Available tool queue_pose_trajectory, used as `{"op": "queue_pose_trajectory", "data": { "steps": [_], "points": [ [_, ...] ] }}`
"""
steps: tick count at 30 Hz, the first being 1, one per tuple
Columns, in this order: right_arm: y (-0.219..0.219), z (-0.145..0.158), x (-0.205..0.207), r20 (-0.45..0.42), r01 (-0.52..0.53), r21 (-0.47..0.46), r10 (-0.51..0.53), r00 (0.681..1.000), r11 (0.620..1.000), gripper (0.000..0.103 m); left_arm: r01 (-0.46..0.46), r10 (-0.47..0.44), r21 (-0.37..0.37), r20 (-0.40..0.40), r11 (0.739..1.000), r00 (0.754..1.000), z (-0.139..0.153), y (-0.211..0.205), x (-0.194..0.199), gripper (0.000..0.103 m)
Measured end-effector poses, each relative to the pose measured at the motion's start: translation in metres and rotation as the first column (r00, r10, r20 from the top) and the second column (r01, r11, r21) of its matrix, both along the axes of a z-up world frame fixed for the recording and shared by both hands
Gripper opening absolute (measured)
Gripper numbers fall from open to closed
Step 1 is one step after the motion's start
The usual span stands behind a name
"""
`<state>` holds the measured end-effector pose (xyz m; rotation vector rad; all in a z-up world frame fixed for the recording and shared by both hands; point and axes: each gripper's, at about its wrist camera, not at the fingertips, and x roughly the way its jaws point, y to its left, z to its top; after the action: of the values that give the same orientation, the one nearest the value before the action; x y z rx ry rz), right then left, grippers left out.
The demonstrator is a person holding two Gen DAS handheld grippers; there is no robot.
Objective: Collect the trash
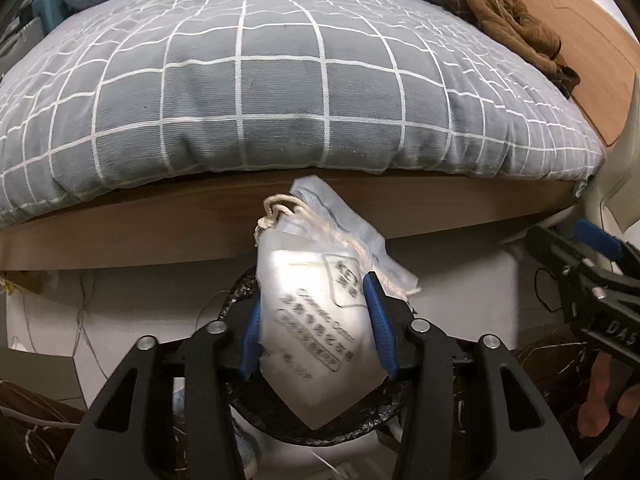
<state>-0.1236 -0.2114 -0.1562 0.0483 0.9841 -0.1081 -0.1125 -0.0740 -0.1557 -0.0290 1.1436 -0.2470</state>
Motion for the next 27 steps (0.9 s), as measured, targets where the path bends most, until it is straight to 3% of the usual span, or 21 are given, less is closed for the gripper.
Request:
{"op": "queue_pose_trajectory", "data": {
  "steps": [7,10,17,27],
  "points": [
    [0.008,0.001,0.003,0.004,-0.01,0.012,0.01,1.0,1.0,0.095,-0.026,0.024,0.052,0.043,0.998,0.999,0.001,0.003,-0.005,0.086],
    [0.015,0.007,0.005,0.023,-0.026,0.002,0.026,0.999,1.0,0.095,-0.054,0.049,0.065,0.07,0.996,0.996,0.011,0.011,-0.004,0.094],
    [0.025,0.048,0.004,0.132,-0.061,0.003,0.06,0.989,0.998,0.095,-0.108,0.095,0.063,0.172,0.992,0.981,0.055,0.031,0.001,0.097],
    [0.033,0.095,-0.014,0.25,-0.094,-0.031,0.098,0.963,0.995,0.095,-0.109,0.096,0.033,0.272,0.994,0.958,0.109,0.044,-0.01,0.097]
  ]
}}
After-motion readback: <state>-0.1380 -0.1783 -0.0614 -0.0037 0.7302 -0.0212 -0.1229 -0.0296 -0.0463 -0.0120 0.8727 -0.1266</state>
